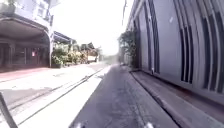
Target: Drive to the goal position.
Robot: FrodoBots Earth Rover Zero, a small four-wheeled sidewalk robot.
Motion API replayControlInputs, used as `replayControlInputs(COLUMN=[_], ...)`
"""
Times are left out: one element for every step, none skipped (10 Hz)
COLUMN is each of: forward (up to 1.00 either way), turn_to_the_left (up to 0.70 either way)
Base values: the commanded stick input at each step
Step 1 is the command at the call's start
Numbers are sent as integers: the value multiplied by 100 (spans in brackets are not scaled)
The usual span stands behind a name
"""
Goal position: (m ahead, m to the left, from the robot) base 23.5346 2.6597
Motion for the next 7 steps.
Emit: replayControlInputs(forward=[0, 0, 0, 0, 31, 70, 70], turn_to_the_left=[0, 0, 0, 0, 0, 0, 0])
